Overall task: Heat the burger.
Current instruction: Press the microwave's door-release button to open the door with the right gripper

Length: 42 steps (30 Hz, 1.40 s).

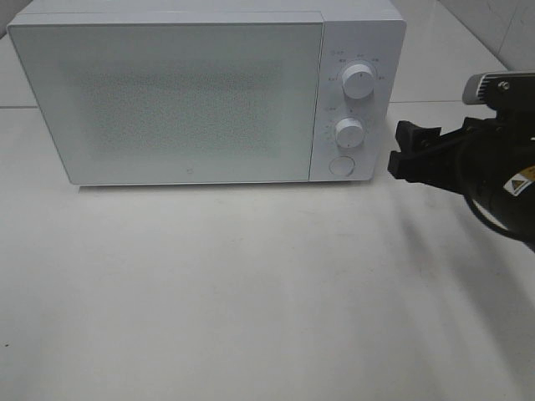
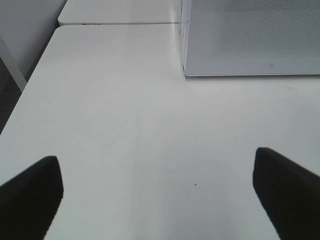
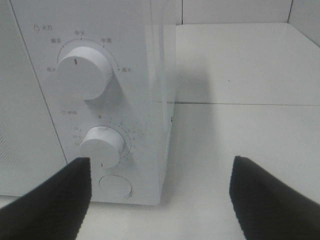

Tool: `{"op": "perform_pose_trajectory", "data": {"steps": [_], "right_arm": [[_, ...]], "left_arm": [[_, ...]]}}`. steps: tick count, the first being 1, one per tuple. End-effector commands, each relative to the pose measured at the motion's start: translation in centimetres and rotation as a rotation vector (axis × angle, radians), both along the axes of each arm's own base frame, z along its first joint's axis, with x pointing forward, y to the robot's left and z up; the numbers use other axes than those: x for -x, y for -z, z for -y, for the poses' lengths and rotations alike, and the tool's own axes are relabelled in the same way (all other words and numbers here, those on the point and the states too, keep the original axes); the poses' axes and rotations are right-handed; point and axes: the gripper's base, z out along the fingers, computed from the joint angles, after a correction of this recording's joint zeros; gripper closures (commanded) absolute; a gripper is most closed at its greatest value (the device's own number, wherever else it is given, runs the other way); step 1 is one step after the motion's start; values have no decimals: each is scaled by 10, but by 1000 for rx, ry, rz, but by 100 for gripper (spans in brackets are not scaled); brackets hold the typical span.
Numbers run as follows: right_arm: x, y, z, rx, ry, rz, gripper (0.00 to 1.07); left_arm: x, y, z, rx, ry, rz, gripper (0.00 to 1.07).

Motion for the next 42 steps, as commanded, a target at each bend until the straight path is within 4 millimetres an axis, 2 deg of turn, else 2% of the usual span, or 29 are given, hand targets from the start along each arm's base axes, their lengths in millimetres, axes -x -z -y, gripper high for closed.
{"op": "perform_pose_trajectory", "data": {"steps": [1, 4, 12, 22, 27, 29, 30, 31, 33, 34, 35, 37, 38, 40, 41, 42], "right_arm": [[3, 7, -10, 8, 5, 2, 32], [8, 18, -21, 11, 12, -26, 32], [16, 35, -34, 27, 28, -76, 33], [17, 38, -35, -18, 34, -106, 35], [18, 40, -35, -184, 82, -154, 38], [18, 41, -35, -308, 119, -174, 41], [18, 41, -35, -308, 119, -174, 41], [18, 40, -35, -400, 147, -183, 43], [18, 40, -35, -445, 160, -188, 44], [18, 40, -35, -529, 186, -197, 47], [18, 40, -35, -529, 186, -197, 47], [18, 41, -35, -692, 235, -215, 52], [18, 41, -35, -692, 235, -215, 52], [18, 41, -35, -879, 291, -233, 59], [18, 41, -35, -879, 291, -233, 59], [18, 41, -35, -979, 320, -243, 64]], "left_arm": [[3, 1, 0, -1, -1, 20, 9], [3, 1, 0, -1, -1, 20, 9], [3, 1, 0, -1, -1, 20, 9], [3, 1, 0, -1, -1, 20, 9], [3, 1, 0, -1, -1, 20, 9], [3, 1, 0, -1, -1, 20, 9], [3, 1, 0, -1, -1, 20, 9], [3, 1, 0, -1, -1, 20, 9], [3, 1, 0, -1, -1, 20, 9], [3, 1, 0, -1, -1, 20, 9], [3, 1, 0, -1, -1, 20, 9], [3, 1, 0, -1, -1, 20, 9], [3, 1, 0, -1, -1, 20, 9], [3, 1, 0, -1, -1, 20, 9], [3, 1, 0, -1, -1, 20, 9], [3, 1, 0, -1, -1, 20, 9]]}}
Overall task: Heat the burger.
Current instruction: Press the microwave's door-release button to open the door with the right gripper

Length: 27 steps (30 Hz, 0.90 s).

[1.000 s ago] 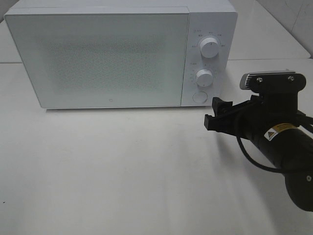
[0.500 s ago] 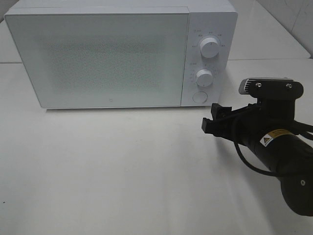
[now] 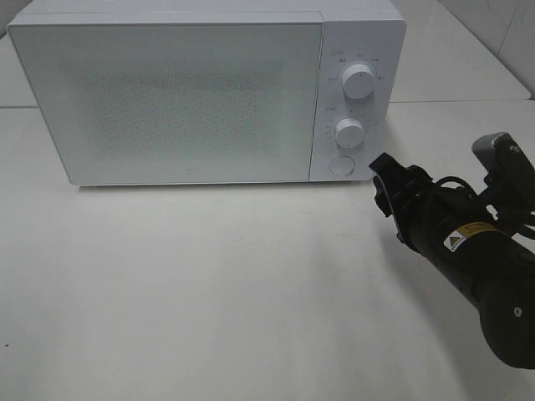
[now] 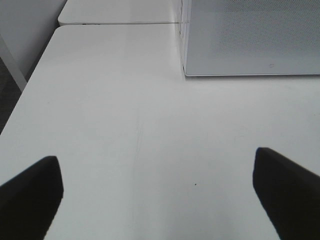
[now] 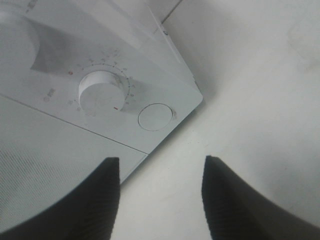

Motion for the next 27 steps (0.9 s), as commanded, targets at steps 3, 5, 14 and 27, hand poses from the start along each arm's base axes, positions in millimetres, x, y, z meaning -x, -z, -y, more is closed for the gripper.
{"op": "perform_pose_trajectory", "data": {"steps": [3, 5, 14, 27], "right_arm": [[0, -2, -1, -273, 97, -24, 75], [0, -2, -1, -296, 106, -26, 78], [1, 1, -1, -436, 164, -69, 107], [-10, -1, -13, -466, 161, -127, 107]], "left_arm": [[3, 1, 0, -1, -1, 20, 9], [3, 1, 0, -1, -1, 20, 9], [3, 1, 0, -1, -1, 20, 9], [3, 1, 0, -1, -1, 20, 9]]}}
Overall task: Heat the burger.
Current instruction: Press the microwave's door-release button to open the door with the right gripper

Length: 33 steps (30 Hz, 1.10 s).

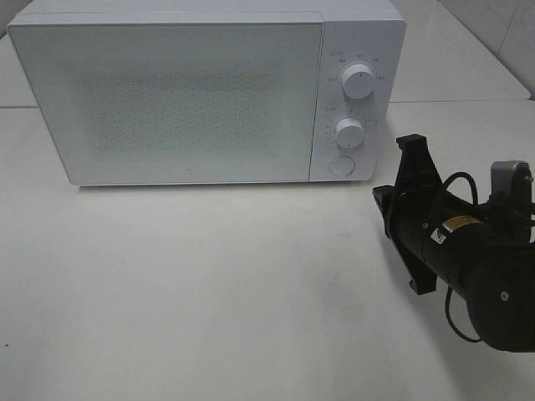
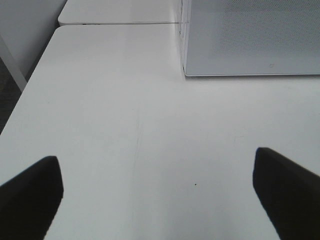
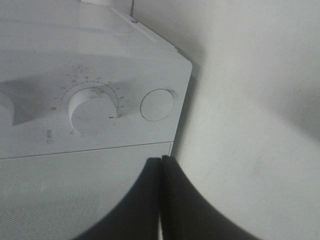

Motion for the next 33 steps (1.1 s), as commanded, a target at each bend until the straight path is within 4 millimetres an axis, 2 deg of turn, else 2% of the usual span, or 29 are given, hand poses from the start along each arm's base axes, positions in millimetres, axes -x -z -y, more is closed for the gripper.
{"op": "perform_pose_trajectory", "data": {"steps": [1, 23, 33], "right_arm": [[-6, -2, -7, -6, -23, -34, 107], [-38, 13, -30, -19, 22, -47, 107], [-72, 18, -28, -21, 31, -55, 107]], "left_arm": [[3, 1, 0, -1, -1, 20, 9], [3, 1, 0, -1, -1, 20, 9], [3, 1, 0, -1, -1, 20, 9]]}}
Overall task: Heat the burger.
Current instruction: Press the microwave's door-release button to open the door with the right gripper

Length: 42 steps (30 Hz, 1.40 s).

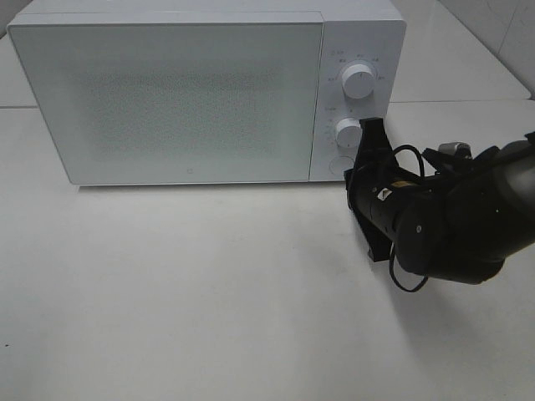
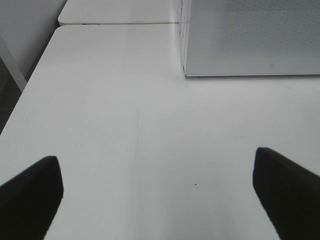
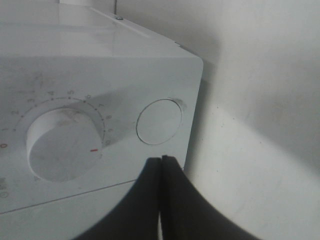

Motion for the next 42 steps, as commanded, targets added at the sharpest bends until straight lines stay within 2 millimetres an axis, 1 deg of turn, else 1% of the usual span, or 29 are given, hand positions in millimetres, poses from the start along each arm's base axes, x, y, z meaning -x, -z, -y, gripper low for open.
{"op": "perform_pose_trajectory", "data": {"steps": [1, 2, 4, 5, 7, 14, 20, 25, 30, 37, 39, 42], "right_arm": [[-9, 0, -2, 21, -33, 6, 107], [-14, 1, -3, 19, -25, 11, 107], [-16, 1, -3, 16, -24, 14, 107], [-20, 2, -1, 18, -11, 15, 107], [-21, 2, -1, 16, -11, 14, 107], [-32, 11, -2, 18, -2, -13, 107], [-42, 15, -9, 17, -11, -13, 107], [-52, 17, -4, 20, 17, -2, 107], [-59, 16, -2, 18, 28, 9, 107], [-63, 14, 0, 6, 69, 40, 107], [-65, 9, 2, 8, 95, 103, 107], [-68, 5, 1, 5, 101, 129, 107]], "left_arm": [[3, 1, 0, -1, -1, 20, 9], [3, 1, 0, -1, -1, 20, 9], [3, 1, 0, -1, -1, 20, 9], [3, 1, 0, -1, -1, 20, 9], [3, 1, 0, -1, -1, 20, 9], [3, 1, 0, -2, -1, 20, 9], [3, 1, 0, -2, -1, 20, 9], [3, 1, 0, -2, -1, 20, 9], [3, 1, 0, -2, -1, 20, 9], [3, 1, 0, -2, -1, 20, 9], [3, 1, 0, -2, -1, 20, 9], [3, 1, 0, -2, -1, 20, 9]]}}
